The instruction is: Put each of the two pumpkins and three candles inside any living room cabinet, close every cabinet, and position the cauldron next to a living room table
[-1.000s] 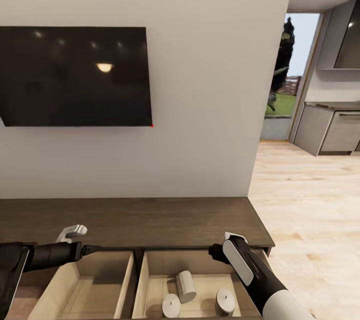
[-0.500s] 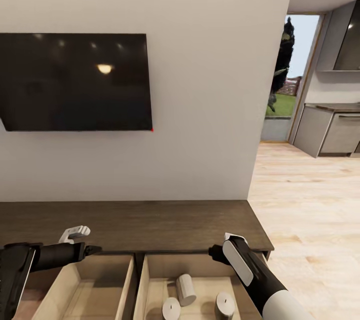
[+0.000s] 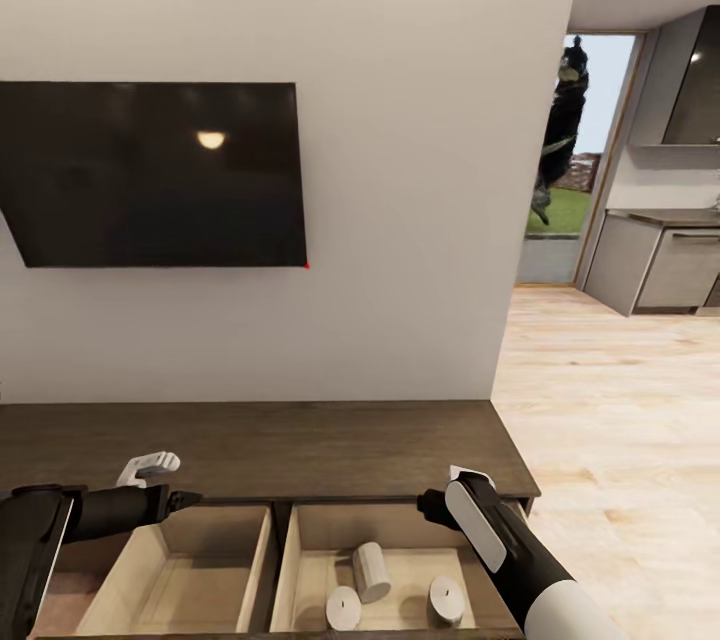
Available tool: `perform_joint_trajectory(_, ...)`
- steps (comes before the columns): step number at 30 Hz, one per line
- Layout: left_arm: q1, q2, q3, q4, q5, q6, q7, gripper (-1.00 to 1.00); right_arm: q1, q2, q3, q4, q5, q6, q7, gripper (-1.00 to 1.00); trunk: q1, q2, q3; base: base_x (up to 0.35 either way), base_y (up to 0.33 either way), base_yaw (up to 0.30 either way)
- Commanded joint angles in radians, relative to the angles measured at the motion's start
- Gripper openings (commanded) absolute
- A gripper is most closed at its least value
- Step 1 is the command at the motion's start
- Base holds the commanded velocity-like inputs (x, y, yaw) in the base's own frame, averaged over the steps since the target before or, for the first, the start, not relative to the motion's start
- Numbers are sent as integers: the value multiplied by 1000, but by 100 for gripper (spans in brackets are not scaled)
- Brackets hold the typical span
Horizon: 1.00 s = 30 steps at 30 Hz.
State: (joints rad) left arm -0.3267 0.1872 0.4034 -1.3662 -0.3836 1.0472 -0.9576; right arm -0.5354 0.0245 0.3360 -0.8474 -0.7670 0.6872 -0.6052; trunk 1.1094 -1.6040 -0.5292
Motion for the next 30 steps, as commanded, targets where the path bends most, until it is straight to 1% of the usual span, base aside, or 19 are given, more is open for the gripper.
perform_joint_trajectory(1,0,0,0,0,-1,0,0,100,0,0,0,0,0,0,0,100,-4,7,3,-28,0,0)
perform_joint_trajectory(6,0,-1,0,-6,-1,0,2,100,0,0,1,0,0,0,-1,100,-23,42,19,-155,0,0)
perform_joint_trajectory(23,0,-5,0,-12,-1,0,2,100,0,0,2,1,0,0,-1,100,-88,161,72,-318,0,0)
perform_joint_trajectory(30,0,-5,0,-14,-1,0,2,100,0,0,2,2,0,0,-1,100,-115,210,94,-65,0,0)
